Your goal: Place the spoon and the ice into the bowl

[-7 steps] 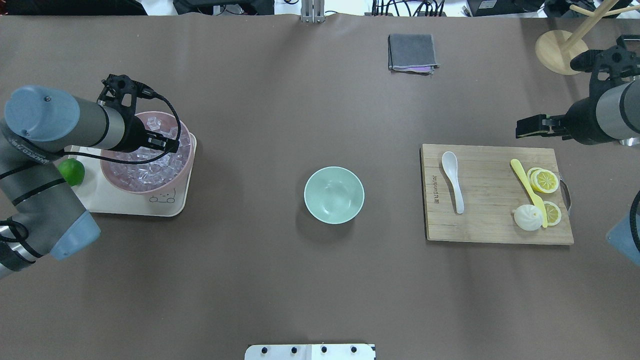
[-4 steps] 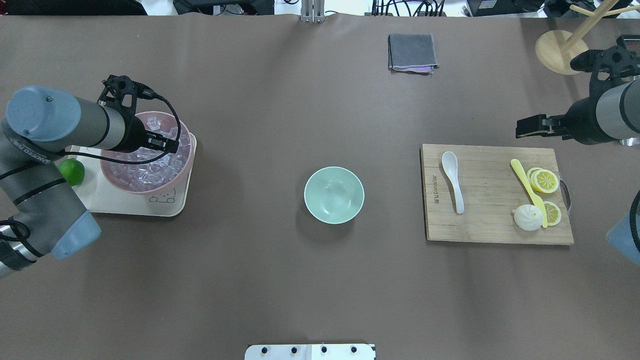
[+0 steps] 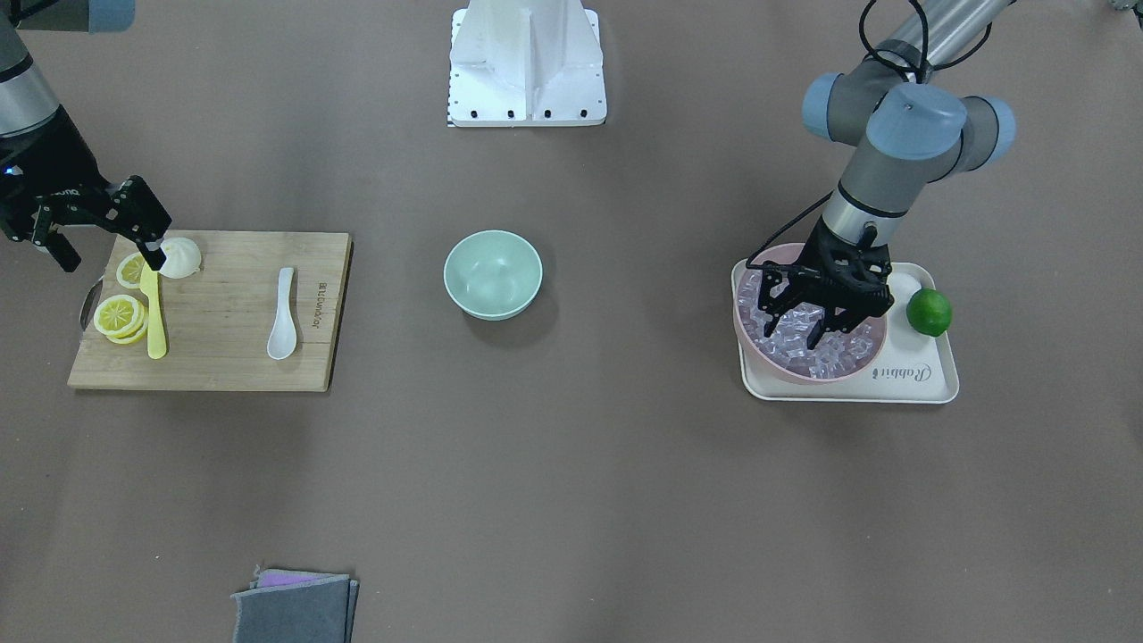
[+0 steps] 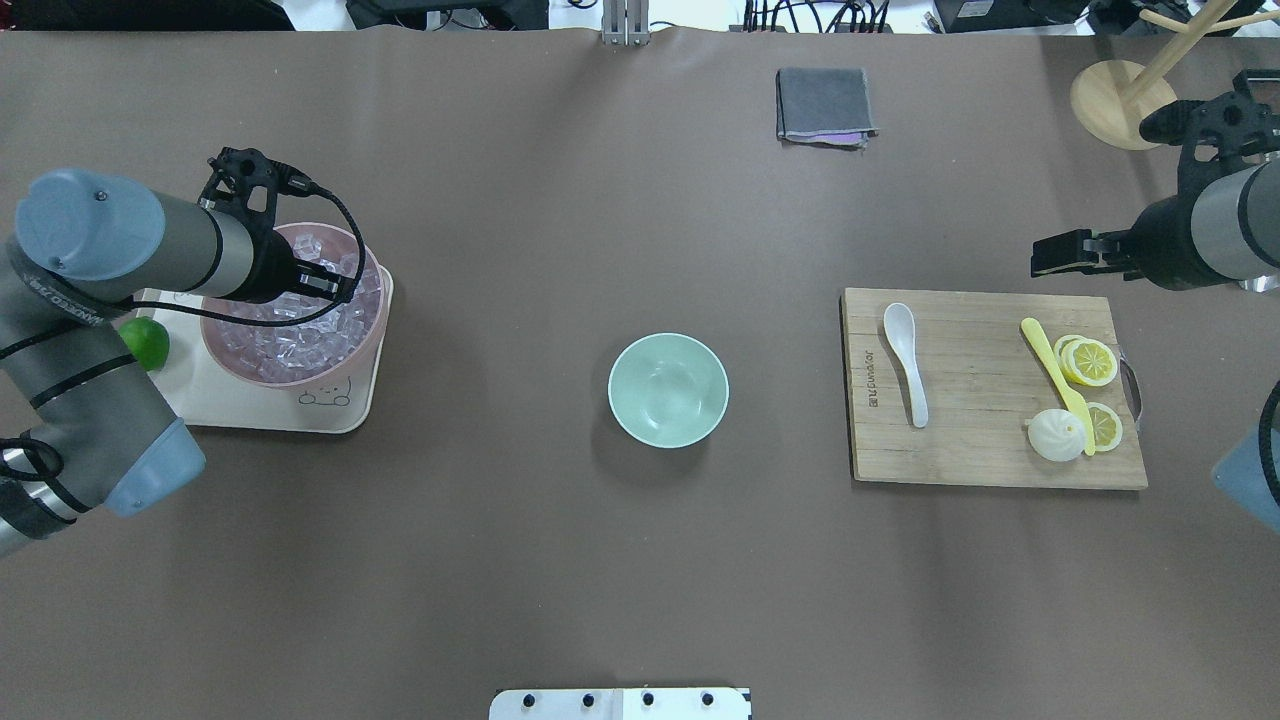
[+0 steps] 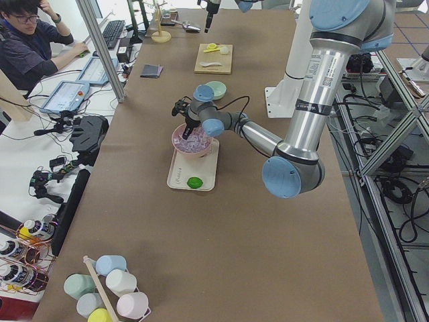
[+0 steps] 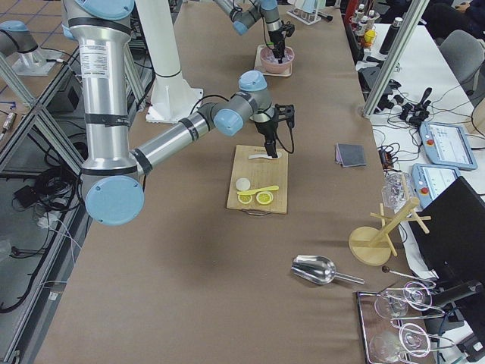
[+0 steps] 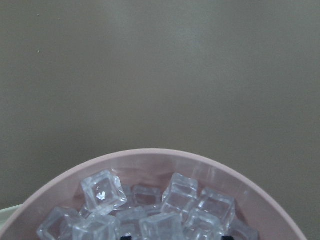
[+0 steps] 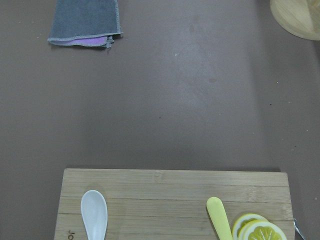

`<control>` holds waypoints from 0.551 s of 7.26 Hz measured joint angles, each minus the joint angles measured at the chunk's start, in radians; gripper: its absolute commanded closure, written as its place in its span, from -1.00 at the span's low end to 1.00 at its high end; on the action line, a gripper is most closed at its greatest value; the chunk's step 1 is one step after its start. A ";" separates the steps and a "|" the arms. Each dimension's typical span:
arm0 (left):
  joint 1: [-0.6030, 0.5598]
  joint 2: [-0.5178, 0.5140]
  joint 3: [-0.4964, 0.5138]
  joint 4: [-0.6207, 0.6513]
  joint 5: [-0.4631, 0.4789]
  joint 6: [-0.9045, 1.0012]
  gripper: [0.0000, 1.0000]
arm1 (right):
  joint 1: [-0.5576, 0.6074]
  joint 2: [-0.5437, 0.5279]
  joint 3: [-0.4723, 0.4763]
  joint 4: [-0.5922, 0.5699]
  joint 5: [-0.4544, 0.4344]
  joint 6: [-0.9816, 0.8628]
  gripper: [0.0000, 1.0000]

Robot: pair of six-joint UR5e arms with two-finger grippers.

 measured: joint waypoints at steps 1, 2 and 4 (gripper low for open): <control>0.000 0.000 -0.002 0.000 -0.001 0.000 0.72 | 0.000 0.000 0.000 0.000 0.000 0.000 -1.00; 0.000 0.000 -0.004 -0.001 -0.001 0.000 0.84 | 0.000 0.000 0.000 0.000 0.000 0.000 -1.00; -0.004 0.002 -0.022 -0.002 -0.004 0.000 1.00 | 0.000 0.000 0.000 0.000 0.000 0.001 -1.00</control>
